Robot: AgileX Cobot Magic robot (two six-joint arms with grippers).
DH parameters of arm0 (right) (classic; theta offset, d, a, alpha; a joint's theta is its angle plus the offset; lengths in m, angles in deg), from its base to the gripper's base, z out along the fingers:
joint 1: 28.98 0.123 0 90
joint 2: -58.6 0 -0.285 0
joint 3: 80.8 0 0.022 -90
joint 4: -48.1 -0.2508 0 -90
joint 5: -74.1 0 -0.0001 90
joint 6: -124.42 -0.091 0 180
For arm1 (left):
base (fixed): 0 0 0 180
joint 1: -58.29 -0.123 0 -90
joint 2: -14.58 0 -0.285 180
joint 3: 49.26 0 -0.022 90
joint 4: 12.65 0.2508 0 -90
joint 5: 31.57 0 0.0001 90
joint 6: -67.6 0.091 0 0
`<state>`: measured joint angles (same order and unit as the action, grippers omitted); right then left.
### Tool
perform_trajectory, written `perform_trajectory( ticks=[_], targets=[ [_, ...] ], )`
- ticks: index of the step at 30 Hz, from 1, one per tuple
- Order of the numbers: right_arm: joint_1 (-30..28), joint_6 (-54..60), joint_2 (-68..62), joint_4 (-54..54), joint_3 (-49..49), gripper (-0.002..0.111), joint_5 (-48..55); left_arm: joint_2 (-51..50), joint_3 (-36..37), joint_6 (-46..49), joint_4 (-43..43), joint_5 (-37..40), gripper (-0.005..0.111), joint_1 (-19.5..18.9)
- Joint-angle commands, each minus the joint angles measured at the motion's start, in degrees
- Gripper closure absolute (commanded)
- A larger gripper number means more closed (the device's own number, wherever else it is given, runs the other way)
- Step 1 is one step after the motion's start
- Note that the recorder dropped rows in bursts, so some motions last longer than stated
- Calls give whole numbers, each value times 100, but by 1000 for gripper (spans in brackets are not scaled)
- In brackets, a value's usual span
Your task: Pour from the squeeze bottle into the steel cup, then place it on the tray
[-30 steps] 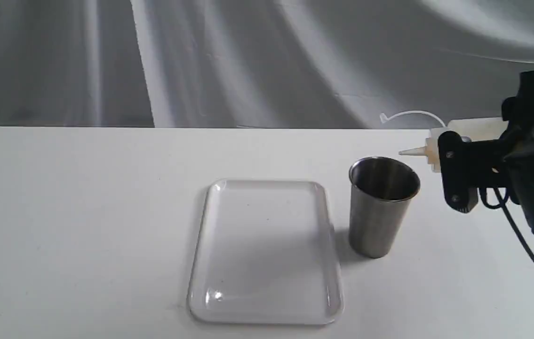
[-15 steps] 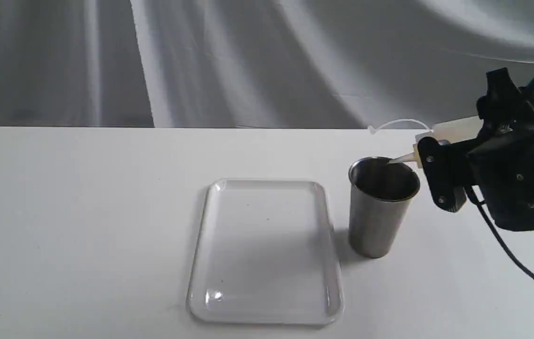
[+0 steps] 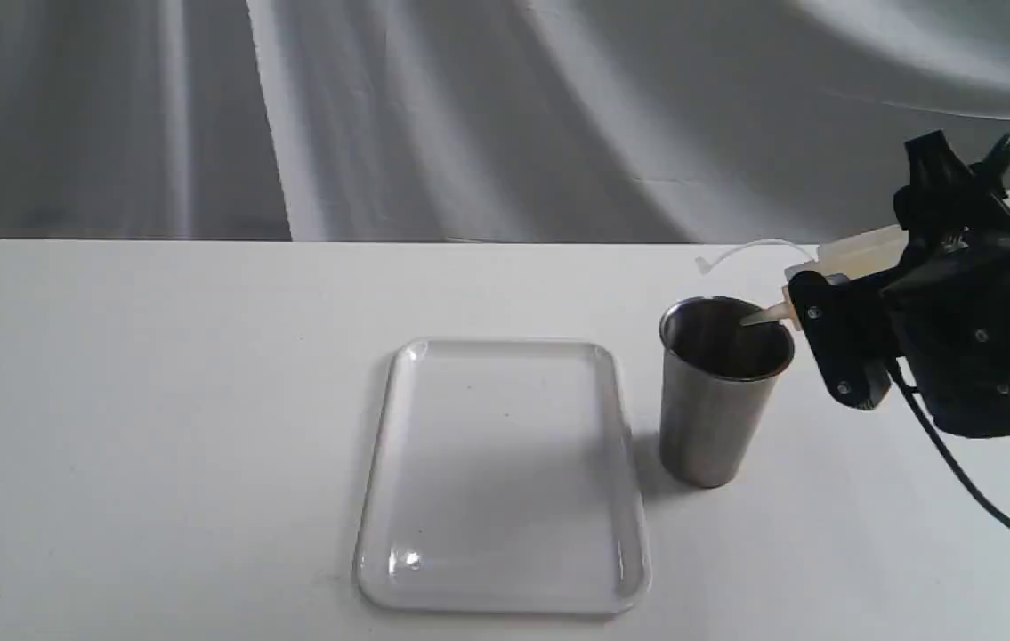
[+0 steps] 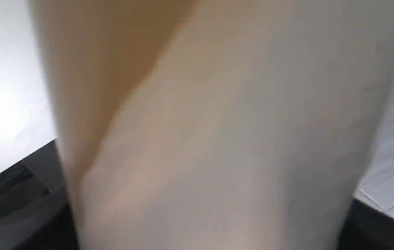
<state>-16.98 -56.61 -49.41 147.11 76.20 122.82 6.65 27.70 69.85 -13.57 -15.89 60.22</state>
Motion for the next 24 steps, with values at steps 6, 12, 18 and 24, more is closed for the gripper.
perform_trajectory(
  ticks=[6, 12, 18, 24],
  targets=[
    [10, 61, 110, 94, 54, 108, 144, 15, 25, -25, 4, -43, 107, 31],
    [10, 61, 123, 94, 54, 108, 144, 15, 25, -10, 4, -43, 107, 31],
    [10, 61, 123, 94, 54, 108, 144, 15, 25, -10, 4, -43, 107, 31],
    [10, 61, 193, 94, 54, 108, 120, 15, 25, -22, 4, -43, 107, 31]
  ],
)
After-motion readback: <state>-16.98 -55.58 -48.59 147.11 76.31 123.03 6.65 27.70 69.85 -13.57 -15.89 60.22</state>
